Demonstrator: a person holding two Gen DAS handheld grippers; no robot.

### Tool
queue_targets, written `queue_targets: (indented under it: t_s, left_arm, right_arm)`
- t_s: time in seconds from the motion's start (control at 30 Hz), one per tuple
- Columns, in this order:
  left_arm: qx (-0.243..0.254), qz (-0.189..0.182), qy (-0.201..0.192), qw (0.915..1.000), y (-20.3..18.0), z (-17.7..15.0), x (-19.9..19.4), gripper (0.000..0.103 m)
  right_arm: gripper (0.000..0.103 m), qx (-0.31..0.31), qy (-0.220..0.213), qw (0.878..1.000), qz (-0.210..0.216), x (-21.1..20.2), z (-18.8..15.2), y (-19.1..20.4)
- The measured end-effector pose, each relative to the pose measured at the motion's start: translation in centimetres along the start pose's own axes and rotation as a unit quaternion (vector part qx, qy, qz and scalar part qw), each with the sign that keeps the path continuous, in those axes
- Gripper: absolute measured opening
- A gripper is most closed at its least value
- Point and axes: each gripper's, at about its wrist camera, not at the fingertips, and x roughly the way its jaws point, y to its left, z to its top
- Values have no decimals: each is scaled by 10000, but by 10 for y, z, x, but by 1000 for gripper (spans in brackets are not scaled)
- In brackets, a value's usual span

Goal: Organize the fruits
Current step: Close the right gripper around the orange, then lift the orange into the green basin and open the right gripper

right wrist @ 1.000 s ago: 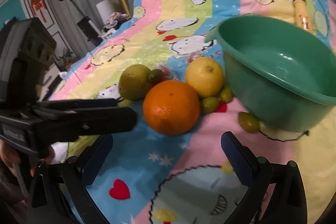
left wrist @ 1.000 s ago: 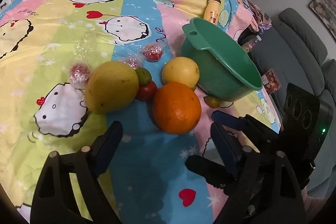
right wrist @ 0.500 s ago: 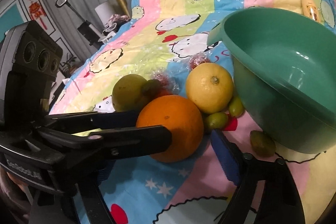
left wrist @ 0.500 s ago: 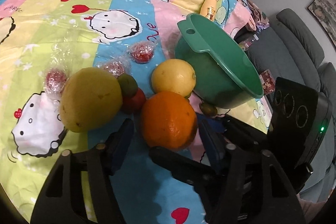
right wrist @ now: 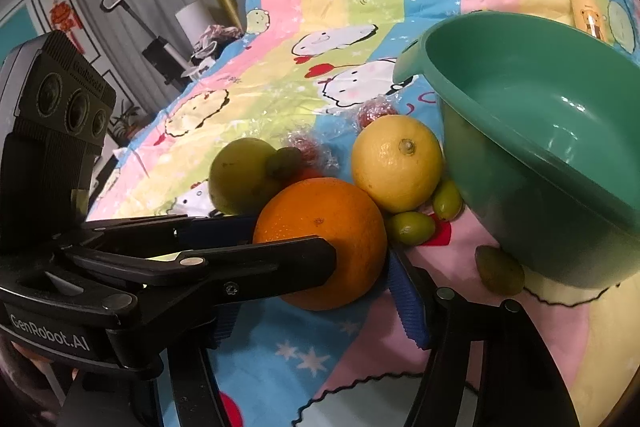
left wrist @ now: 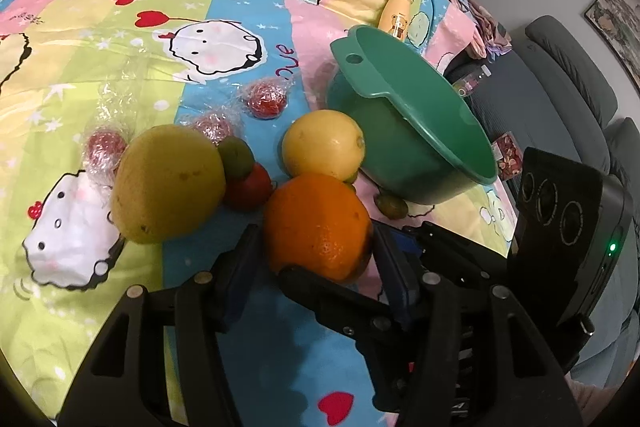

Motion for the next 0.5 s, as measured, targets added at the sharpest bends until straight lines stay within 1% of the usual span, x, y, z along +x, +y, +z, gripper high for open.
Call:
queue_targets:
  t_s: [0.13, 0.23, 0.37, 0.5]
  left_arm:
    - [79, -20, -101, 9999, -7, -4, -14, 56]
    - [235, -33, -222, 9995, -19, -2, -23, 56]
    - [488, -115, -370, 9981, -40, 12, -29, 56]
    - [742, -268, -460, 9958, -60, 29, -28, 56]
  right_arm:
    - [67, -122, -135, 9998, -13, -14, -2, 11]
    - [67, -184, -293, 9994, -37, -27, -1, 15]
    - [67, -140, -587, 9981, -114, -48, 8, 12]
    - [67, -117, -889, 9955, -294, -70, 20, 4]
